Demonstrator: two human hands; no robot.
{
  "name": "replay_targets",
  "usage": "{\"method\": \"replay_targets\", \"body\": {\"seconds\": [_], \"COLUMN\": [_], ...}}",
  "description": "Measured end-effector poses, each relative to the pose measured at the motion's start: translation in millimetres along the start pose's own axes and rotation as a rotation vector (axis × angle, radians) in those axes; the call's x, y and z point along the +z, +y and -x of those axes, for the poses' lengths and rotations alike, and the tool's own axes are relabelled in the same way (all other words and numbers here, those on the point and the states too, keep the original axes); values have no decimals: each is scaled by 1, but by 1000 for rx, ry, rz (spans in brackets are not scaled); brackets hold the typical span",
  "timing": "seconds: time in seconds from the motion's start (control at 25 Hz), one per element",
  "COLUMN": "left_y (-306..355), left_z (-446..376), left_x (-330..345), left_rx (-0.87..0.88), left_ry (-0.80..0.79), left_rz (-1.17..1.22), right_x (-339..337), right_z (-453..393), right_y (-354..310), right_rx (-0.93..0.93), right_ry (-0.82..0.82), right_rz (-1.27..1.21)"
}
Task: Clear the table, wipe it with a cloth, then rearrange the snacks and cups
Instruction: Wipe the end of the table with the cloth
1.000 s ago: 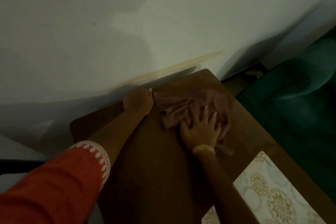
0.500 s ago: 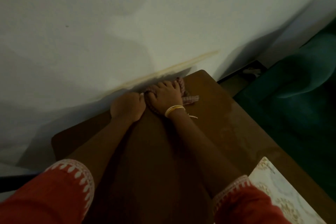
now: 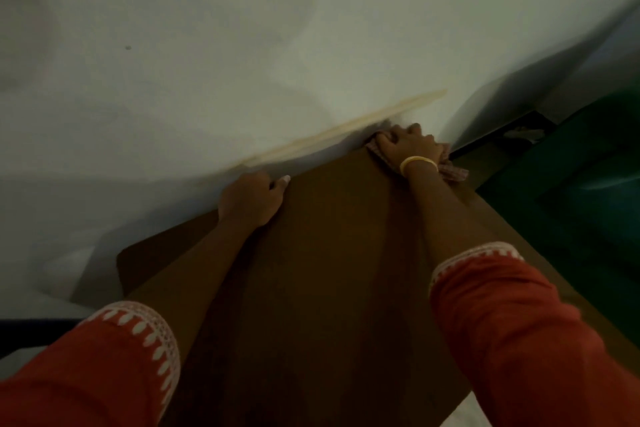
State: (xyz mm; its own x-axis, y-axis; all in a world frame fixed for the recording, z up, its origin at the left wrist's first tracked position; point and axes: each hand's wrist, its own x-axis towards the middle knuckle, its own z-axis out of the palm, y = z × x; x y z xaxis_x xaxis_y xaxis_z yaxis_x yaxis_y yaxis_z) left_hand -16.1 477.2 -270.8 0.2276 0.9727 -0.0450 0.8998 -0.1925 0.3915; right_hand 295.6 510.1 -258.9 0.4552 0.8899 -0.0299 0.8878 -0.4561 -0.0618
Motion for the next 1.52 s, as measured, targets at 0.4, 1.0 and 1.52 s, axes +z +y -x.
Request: {"method": "replay_targets", "body": {"seconds": [0.4,1.0,1.52], "left_y": [11,92,134], "left_z": [6,38,65], "left_x": [-3,29,69], "left_rx": [-10,443,668], "left_ry": [54,-118,-105], "left_rz": [-37,-187,-41], "right_x": [2,12,-8], "right_z": [73,268,259], "right_y": [74,-18,224], "right_rx": [327,393,728], "right_ry": [41,-47,-1], "right_rz": [-89,-126,5]}}
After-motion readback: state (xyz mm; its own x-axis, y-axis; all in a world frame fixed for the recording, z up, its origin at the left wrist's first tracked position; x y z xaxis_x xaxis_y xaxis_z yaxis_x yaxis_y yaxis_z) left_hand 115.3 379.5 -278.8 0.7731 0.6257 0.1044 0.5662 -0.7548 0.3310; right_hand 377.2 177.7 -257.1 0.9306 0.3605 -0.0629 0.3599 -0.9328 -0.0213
